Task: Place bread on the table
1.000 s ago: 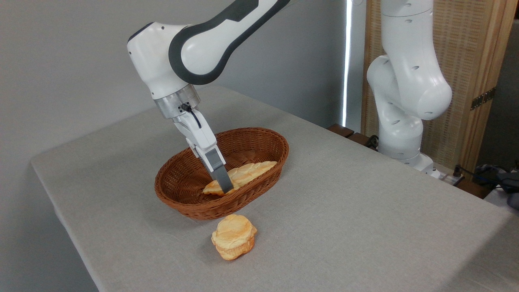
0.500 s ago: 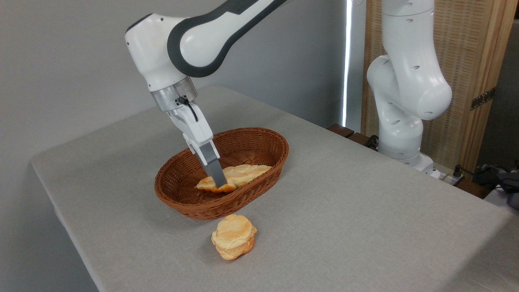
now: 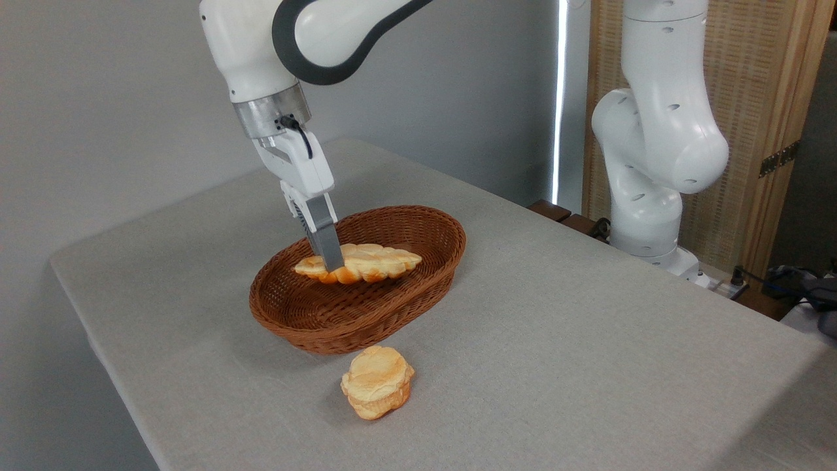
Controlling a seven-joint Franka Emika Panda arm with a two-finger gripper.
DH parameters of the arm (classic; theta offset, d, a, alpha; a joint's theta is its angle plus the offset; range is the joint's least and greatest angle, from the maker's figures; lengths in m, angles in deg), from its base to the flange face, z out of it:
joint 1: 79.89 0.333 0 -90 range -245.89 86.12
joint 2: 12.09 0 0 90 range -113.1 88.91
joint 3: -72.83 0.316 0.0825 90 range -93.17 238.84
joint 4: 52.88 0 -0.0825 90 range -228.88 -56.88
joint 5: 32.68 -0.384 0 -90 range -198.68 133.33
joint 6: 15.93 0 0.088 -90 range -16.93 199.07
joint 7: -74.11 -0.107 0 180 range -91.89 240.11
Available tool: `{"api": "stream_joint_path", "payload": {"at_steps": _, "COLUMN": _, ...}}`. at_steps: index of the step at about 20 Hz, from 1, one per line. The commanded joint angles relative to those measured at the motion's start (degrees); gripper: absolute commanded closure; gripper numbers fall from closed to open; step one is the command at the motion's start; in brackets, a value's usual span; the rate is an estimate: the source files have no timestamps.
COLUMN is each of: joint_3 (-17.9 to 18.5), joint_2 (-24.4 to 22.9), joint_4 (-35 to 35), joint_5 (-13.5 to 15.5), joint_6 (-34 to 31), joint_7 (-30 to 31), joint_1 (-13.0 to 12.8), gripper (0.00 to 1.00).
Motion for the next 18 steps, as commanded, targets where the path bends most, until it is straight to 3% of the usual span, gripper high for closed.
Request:
{"api": "stream_joint_path", "payload": {"at_steps": 1, "joint_3": 0.8, "joint_2": -1.0, "joint_4": 2.5, "joint_5": 1.8, "joint_6": -2.9, "joint_7": 0.5, "joint_1": 0.1, "gripper": 0.83}}
{"api": "stream_joint_path", "payload": {"at_steps": 4, "joint_3": 1.1, "joint_2": -1.2, "joint_4": 5.4, "joint_5": 2.4, "joint_6": -5.5, "joint_7": 0.4, "joint_1": 1.2, "gripper": 0.83}}
{"api": "stream_joint_path", "payload": {"at_steps": 8, "joint_3": 5.0, "joint_2": -2.4, "joint_4": 6.2, "joint_5": 2.4, "joint_6": -6.7, "joint_7": -0.7, "joint_1": 1.5, "gripper": 0.83}}
{"api": "stream_joint_path", "payload": {"at_steps": 18, "joint_3": 19.5, "joint_2": -2.7, "joint_4": 5.8, "joint_5": 2.3, "joint_6": -9.5, "joint_7": -17.7, "joint_1": 1.7, "gripper": 0.81}}
